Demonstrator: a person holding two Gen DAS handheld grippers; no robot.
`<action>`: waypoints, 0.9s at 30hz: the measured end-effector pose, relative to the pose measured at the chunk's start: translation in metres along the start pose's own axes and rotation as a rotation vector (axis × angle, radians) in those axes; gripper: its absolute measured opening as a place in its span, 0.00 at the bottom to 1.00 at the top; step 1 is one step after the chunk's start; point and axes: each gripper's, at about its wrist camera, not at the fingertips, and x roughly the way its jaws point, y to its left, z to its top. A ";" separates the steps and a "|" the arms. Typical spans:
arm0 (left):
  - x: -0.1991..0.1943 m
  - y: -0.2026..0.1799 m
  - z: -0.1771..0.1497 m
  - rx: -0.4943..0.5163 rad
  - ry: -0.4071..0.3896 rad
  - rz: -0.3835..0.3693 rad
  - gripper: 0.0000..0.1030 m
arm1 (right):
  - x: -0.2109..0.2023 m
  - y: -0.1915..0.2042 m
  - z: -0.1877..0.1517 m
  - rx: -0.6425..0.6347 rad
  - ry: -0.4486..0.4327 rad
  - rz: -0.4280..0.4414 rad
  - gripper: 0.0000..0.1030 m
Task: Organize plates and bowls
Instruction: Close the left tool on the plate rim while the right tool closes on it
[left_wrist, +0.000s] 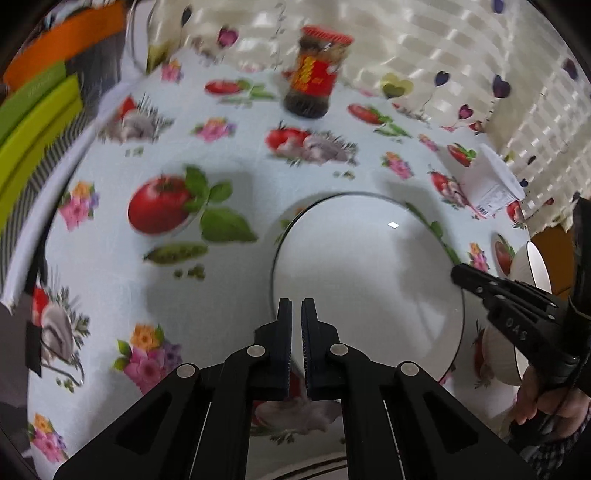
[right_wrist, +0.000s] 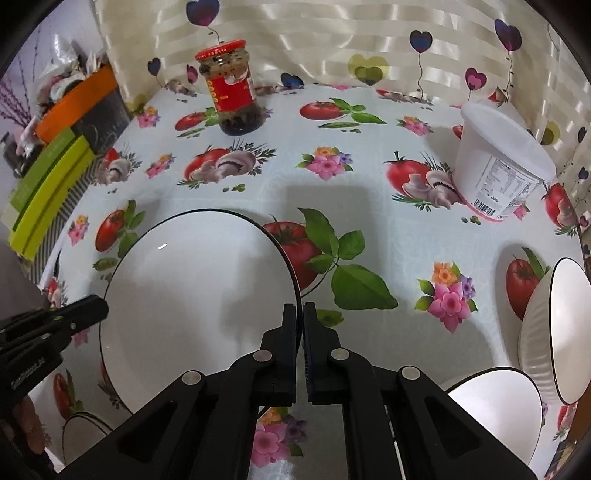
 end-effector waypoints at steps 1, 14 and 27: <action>-0.001 0.003 -0.001 -0.010 -0.003 -0.015 0.05 | 0.000 0.000 0.000 -0.003 -0.001 -0.002 0.05; 0.007 0.017 -0.004 -0.045 0.056 -0.049 0.09 | 0.007 -0.001 0.002 0.007 0.030 0.012 0.27; 0.013 0.014 -0.004 -0.045 0.048 -0.020 0.10 | 0.020 0.004 0.002 0.004 0.045 -0.009 0.12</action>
